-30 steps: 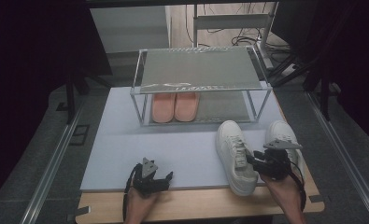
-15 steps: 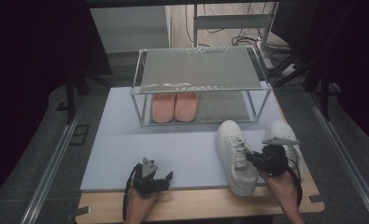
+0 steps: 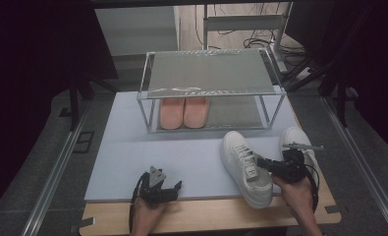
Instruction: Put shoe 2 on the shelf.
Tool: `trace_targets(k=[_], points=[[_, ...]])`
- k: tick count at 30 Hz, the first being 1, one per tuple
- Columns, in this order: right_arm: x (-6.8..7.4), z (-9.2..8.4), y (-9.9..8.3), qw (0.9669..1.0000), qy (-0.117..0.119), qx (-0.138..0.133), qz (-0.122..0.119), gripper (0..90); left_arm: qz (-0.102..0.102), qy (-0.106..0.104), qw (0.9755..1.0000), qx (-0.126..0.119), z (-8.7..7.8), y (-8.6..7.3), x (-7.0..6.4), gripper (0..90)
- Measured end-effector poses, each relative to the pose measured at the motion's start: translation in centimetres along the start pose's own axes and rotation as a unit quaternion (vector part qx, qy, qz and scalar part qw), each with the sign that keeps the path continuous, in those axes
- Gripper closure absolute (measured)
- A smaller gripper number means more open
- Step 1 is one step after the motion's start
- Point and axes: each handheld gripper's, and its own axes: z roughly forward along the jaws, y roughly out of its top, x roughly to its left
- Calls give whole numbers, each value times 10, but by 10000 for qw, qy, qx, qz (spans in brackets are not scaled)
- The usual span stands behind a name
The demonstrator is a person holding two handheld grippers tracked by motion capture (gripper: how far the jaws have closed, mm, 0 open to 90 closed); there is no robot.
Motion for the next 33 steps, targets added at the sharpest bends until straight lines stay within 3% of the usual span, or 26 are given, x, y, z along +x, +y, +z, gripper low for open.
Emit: trace_targets(k=[12, 25, 33], points=[[-2, -3, 7, 9960, 743, -130, 476, 807, -2, -1, 10000, 2, 0, 0, 0, 143], [-7, -9, 22, 9853, 1404, -354, 906, 804, 0, -2, 10000, 0, 0, 0, 0, 143], [-6, -14, 32, 9796, 1654, -438, 1055, 803, 5, -1, 10000, -9, 0, 0, 0, 143]])
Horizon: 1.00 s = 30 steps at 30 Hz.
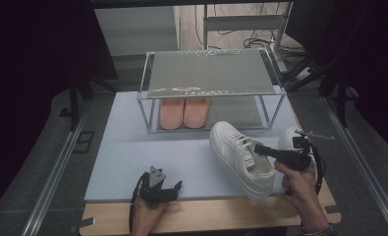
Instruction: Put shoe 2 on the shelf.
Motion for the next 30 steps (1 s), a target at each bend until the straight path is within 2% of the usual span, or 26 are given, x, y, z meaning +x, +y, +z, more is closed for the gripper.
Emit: trace_targets(k=[5, 12, 30], points=[[4, -1, 6, 9998, 170, -59, 120, 802, 0, 3, 10000, 0, 0, 0, 0, 143], [13, -1, 16, 9992, 360, -108, 140, 801, -3, 4, 10000, -7, 0, 0, 0, 143], [48, -2, 44, 9963, 814, -260, 45, 801, 9, -1, 10000, 13, 0, 0, 0, 143]])
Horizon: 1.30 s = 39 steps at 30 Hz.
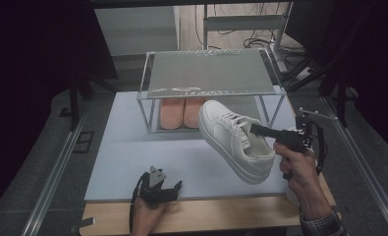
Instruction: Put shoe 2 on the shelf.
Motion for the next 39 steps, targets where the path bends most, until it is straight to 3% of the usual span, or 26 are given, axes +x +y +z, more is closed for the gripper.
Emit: trace_targets(k=[12, 18, 39], points=[[22, 20, 23, 9999, 140, -61, -54, 800, -4, -3, 10000, -10, 0, 0, 0, 144], [26, 32, 34, 9998, 141, -172, 6, 801, -3, -1, 10000, -10, 0, 0, 0, 145], [23, 85, 75, 9976, -284, -604, 204, 799, -5, -4, 10000, 1, 0, 0, 0, 145]])
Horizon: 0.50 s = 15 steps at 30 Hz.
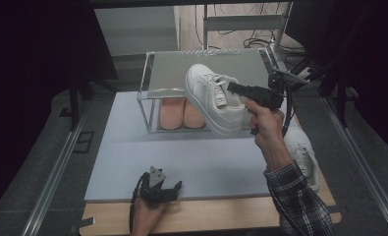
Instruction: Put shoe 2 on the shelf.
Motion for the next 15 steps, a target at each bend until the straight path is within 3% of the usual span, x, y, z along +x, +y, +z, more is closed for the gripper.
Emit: trace_targets(k=[15], points=[[-7, 37, 13, 9994, -255, -145, 171, 799, -14, 2, 10000, -11, 0, 0, 0, 145]])
